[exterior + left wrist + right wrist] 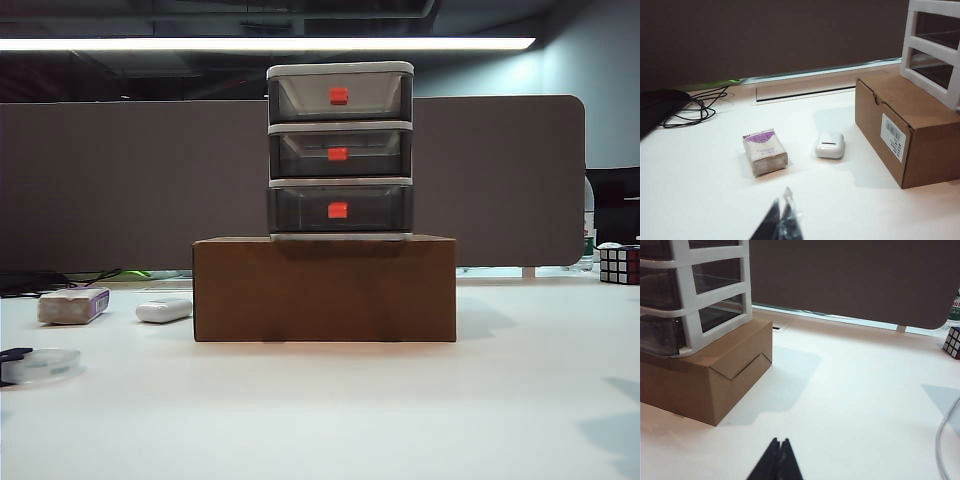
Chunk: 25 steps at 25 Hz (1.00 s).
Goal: Open the third layer of the drawer on the table, pick up the transparent tape on the table and put it in, and finally close the drawer.
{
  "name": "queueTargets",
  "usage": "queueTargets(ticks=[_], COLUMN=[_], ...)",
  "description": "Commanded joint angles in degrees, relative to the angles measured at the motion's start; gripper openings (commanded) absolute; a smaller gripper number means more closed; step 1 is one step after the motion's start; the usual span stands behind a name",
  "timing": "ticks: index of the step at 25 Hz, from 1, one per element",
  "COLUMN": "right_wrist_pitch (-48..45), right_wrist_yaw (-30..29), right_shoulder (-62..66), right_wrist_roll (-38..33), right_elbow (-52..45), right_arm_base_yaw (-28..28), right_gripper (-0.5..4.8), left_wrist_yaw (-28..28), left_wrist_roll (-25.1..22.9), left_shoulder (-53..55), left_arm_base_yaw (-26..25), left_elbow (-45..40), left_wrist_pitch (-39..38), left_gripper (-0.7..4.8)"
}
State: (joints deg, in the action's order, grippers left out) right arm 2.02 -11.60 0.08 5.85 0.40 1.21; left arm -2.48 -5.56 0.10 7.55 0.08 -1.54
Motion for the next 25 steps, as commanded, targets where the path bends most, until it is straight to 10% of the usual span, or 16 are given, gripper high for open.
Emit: queueTargets(ticks=[1,10,13,17,21,25], right_wrist_pitch=[-0.96,-0.94,-1.53,-5.42,-5.68,-4.13], right_wrist_yaw=[-0.07,-0.09,-4.57,-15.58,-13.70,-3.45], right_shoulder=[-0.11,-0.11,-0.11,-0.04,0.04,0.11], right_wrist_roll=[-0.07,-0.13,-9.60,-12.17,-13.88,-13.49], right_elbow=[-0.35,-0.35,-0.35,-0.35,-0.09,1.40], right_arm_base_yaw=[0.00,0.00,0.04,0.33,3.06,13.07], right_gripper=[-0.05,-0.05,-0.05,-0.05,-0.05,-0.05], left_wrist_yaw=[-0.11,-0.24,-10.82,-19.78,-12.50,9.22], left_wrist_roll=[0.00,0.44,25.83,26.75,26.88,21.46], left_shoulder=[0.02,0.02,0.02,0.07,0.66,10.47], left_arm_base_yaw=[-0.04,-0.04,0.02,3.93,12.76,34.64], left_elbow=[0.35,0.33,0.37,0.39,0.39,0.37], left_wrist_pitch=[0.35,1.29,3.87,7.06,9.73,14.56], left_gripper=[-0.05,-0.05,-0.05,-0.05,-0.05,-0.05])
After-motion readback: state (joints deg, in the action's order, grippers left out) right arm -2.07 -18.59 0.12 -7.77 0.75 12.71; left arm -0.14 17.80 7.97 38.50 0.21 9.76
